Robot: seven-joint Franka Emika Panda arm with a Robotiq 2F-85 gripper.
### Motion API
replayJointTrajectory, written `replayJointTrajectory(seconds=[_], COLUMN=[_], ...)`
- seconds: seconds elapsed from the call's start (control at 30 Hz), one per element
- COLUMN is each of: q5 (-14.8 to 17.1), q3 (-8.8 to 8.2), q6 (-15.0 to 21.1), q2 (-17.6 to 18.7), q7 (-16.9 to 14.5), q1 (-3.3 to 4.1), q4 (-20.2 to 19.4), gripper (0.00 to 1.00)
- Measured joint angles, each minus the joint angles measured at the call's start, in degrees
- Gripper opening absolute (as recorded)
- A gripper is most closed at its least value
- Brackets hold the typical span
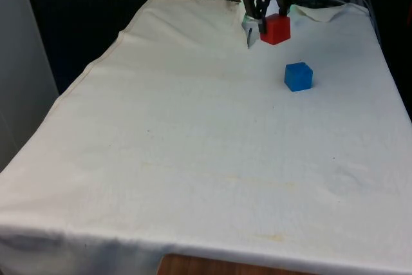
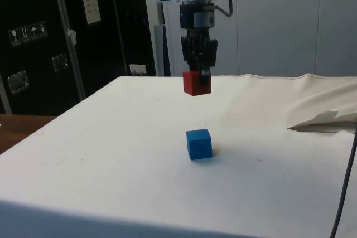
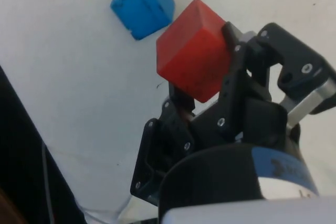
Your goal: Stack the two cubes.
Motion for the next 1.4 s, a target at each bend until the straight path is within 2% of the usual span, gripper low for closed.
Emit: replayJointTrajectory(seconds=[0.37, 1.07, 1.17, 1.4], q5=[-1.38, -3.09, -3.09, -3.09], q3=[3.72, 9.28, 10.43, 11.75], q6=[-0.8, -0.63, 0.52, 4.47], q2=[0.69, 1.72, 2.98, 6.02], q7=[4.35, 11.69, 12.95, 14.95], q1=[0.06, 0.23, 0.23, 0.23], q4=[1.2, 1.72, 1.83, 1.72], gripper=[0.03, 0.03, 0.03, 0.03])
